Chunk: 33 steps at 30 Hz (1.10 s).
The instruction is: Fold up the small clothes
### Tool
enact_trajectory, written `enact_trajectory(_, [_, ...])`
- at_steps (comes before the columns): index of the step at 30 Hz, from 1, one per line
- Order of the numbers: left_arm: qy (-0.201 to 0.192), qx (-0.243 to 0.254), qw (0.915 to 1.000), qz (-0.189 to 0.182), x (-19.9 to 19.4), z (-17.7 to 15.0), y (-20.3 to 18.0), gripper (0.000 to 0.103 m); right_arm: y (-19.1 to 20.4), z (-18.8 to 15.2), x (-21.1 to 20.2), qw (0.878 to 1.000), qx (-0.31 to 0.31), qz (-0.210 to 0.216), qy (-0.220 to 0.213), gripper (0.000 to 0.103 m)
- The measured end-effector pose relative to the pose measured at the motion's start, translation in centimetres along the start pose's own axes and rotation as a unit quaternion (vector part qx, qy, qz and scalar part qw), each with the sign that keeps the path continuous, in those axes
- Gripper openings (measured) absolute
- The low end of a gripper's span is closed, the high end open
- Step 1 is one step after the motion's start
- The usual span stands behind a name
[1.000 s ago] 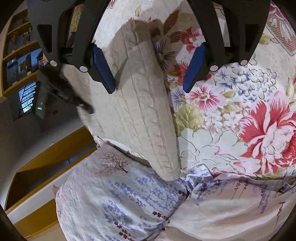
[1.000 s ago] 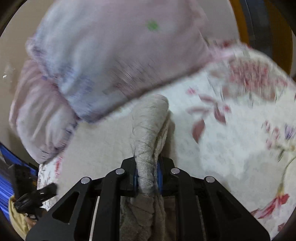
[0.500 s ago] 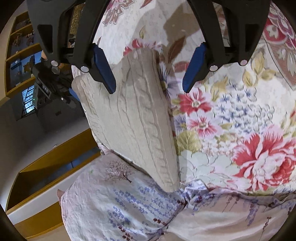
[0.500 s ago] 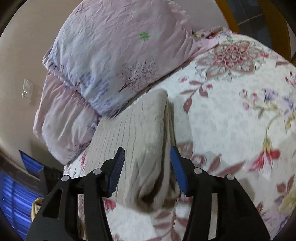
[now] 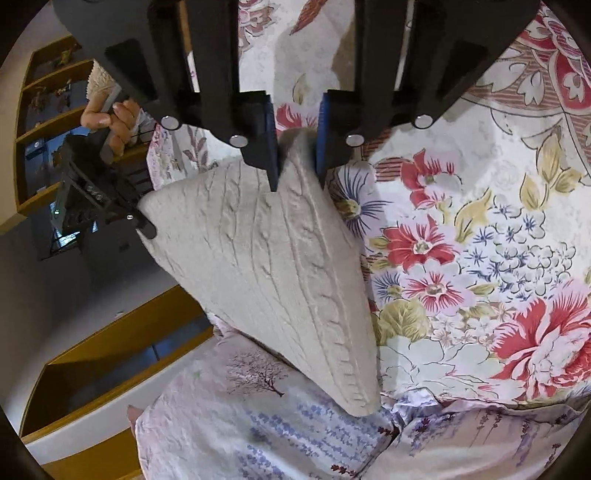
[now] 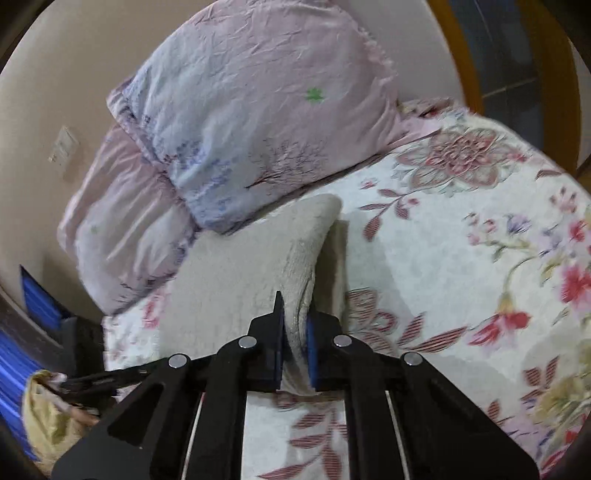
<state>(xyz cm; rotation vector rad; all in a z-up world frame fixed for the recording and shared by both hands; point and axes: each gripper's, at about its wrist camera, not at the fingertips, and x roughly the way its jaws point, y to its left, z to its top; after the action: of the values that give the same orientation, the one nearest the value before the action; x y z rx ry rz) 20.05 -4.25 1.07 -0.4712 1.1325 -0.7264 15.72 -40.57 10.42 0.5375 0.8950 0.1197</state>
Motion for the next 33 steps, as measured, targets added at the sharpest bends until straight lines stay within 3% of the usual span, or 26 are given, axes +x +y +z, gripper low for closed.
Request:
enact_trajectory(3, [0.003,0.002,1.0,0.006,0.0,-0.5,0.4,0.015,-1.6,-1.2,2.5,0.998,0.006,-0.049,0.046,0.01])
enact_trajectory(7, [0.01,0.0,0.9999,0.01,0.4,-0.5,0.7,0.017,-3.3,-1.9,3.6,0.997,0.041,-0.036,0.059,0.01])
enact_trajectory(9, [0.013,0.001,0.9999,0.009,0.3,-0.5,0.7,0.022,-3.4,-1.5,3.4,0.996,0.046,-0.027,0.065,0.013])
enact_trajectory(11, [0.012,0.0,0.9999,0.01,0.1,-0.3,0.5,0.038,-3.6,-0.9,2.9,0.996,0.058,-0.016,0.069,0.024])
enact_trajectory(13, [-0.002,-0.005,1.0,0.004,-0.2,0.3,0.5,0.055,-3.9,0.0,2.3,0.996,0.076,0.008,0.053,0.049])
enact_trajectory(14, [-0.009,-0.009,0.9999,0.003,-0.3,0.7,0.4,0.062,-3.9,0.4,2.1,0.995,0.082,0.015,0.045,0.052])
enact_trajectory(17, [-0.026,-0.03,0.9992,0.002,-0.6,2.0,0.7,0.07,-4.2,1.9,2.6,0.994,0.103,0.031,0.037,0.053])
enact_trajectory(21, [-0.045,-0.037,0.9979,0.028,-0.2,3.5,0.7,0.073,-4.5,3.1,5.1,0.992,0.116,0.022,0.054,0.053])
enact_trajectory(23, [-0.047,-0.039,0.9973,0.04,0.4,4.0,0.8,0.074,-4.5,3.4,6.5,0.99,0.12,0.022,0.065,0.051])
enact_trajectory(25, [-0.047,-0.044,0.9968,0.048,0.9,4.5,1.0,0.075,-4.0,3.5,7.8,0.991,0.105,0.019,0.076,0.021])
enact_trajectory(26, [-0.046,-0.046,0.9966,0.05,1.2,4.6,1.0,0.075,-3.4,3.6,8.2,0.994,0.086,0.008,0.073,0.019])
enact_trajectory(27, [-0.044,-0.046,0.9967,0.05,1.4,4.8,1.1,0.075,-2.6,3.8,7.8,0.996,0.063,0.002,0.055,0.011])
enact_trajectory(30, [-0.045,-0.04,0.997,0.049,1.9,5.1,0.5,0.075,-1.6,4.6,6.0,0.999,0.036,-0.015,-0.005,0.01])
enact_trajectory(33, [-0.045,-0.031,0.9972,0.051,2.2,5.1,0.2,0.075,-2.7,4.7,6.8,0.997,0.043,-0.057,0.007,0.009])
